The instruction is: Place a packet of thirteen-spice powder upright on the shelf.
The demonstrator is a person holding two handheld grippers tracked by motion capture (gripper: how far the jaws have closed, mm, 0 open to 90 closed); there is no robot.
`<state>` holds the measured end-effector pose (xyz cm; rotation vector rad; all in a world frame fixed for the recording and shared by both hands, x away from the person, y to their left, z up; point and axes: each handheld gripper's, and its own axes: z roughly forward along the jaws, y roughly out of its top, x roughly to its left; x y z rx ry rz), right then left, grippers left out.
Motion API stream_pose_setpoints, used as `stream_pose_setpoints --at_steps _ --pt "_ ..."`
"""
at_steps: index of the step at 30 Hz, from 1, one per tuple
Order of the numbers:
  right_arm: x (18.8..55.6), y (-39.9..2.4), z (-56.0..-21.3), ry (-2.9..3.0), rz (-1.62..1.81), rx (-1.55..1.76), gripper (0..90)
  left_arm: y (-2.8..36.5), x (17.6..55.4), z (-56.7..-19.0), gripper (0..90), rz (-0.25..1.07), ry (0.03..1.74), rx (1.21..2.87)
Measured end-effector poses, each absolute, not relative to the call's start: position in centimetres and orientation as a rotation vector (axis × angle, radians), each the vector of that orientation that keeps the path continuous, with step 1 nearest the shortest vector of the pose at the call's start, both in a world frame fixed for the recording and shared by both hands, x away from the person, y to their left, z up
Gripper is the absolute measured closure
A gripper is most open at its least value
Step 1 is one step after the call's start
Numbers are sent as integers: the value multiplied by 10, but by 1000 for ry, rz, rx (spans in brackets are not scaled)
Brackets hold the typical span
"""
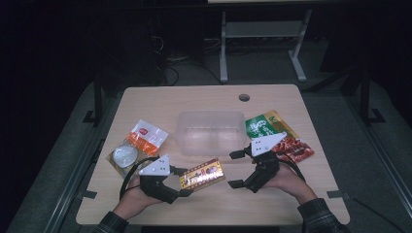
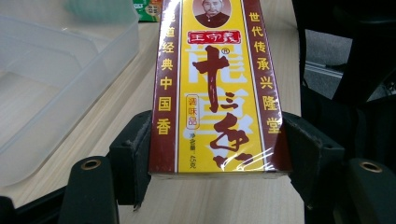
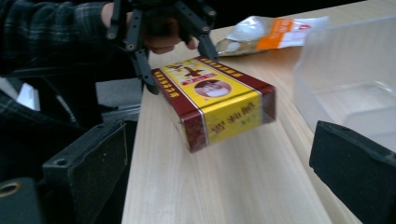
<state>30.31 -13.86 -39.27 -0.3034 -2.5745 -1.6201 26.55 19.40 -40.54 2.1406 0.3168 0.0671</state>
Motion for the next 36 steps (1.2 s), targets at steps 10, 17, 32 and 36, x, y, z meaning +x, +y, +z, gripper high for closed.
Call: stream_pose_setpoints --at_steps 10,17,32,36 --pt "308 -116 -394 -2571 -1593 -200 42 194 264 -405 322 52 285 2139" --pt "309 -107 -398 -2562 -1565 -159 108 193 263 -404 322 48 264 2136" --pt "308 -103 -400 -2573 -1558 -137 240 191 263 -404 321 36 246 2107" --pt "306 -104 -400 -2577 -1548 -135 255 192 264 -407 320 9 243 2104"
